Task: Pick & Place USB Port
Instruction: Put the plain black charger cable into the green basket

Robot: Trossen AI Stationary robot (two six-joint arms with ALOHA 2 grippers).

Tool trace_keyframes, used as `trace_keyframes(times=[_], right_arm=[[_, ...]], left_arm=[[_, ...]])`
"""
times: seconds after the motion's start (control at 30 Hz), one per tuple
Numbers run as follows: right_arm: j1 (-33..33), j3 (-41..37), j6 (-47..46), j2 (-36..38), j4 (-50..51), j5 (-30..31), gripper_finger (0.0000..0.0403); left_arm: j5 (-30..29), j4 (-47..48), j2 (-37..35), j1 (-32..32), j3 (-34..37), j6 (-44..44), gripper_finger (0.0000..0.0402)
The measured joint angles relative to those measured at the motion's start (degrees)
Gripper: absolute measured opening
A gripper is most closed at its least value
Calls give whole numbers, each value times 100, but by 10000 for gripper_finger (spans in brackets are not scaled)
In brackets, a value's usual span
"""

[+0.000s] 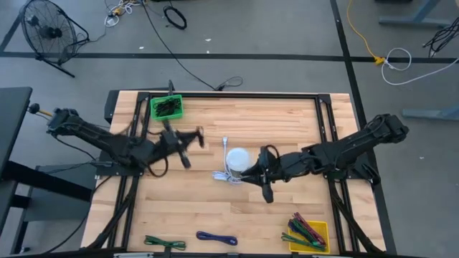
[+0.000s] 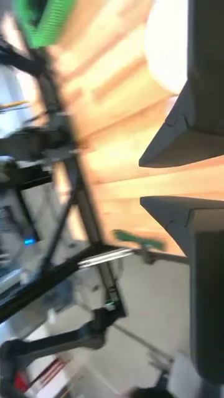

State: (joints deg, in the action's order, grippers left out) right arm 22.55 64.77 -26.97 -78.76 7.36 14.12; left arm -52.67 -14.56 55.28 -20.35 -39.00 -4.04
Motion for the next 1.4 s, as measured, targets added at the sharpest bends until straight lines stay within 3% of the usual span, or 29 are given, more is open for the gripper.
trace_keyframes(times=[0.27, 0.5, 0.77, 0.93, 1.03, 1.4], right_arm=[[436, -2, -70, -382, 300, -13, 75], [676, -2, -39, -806, 279, -16, 75], [762, -2, 194, -1363, 254, -19, 75], [755, -2, 216, -1565, 286, -10, 75], [756, -2, 250, -1598, 294, 1, 75], [756, -2, 394, -1596, 309, 344, 75]], left_arm=[[-593, 2454, -856, 1007, 0, 98, 6], [-577, 3508, -968, 2151, 0, -8, 6], [118, 3861, -943, 3531, 0, -846, 6], [1110, 3855, -913, 4427, 0, -1364, 6], [1387, 3859, -827, 4849, 2, -1486, 6], [2260, 3855, -296, 5774, 0, -2138, 6]])
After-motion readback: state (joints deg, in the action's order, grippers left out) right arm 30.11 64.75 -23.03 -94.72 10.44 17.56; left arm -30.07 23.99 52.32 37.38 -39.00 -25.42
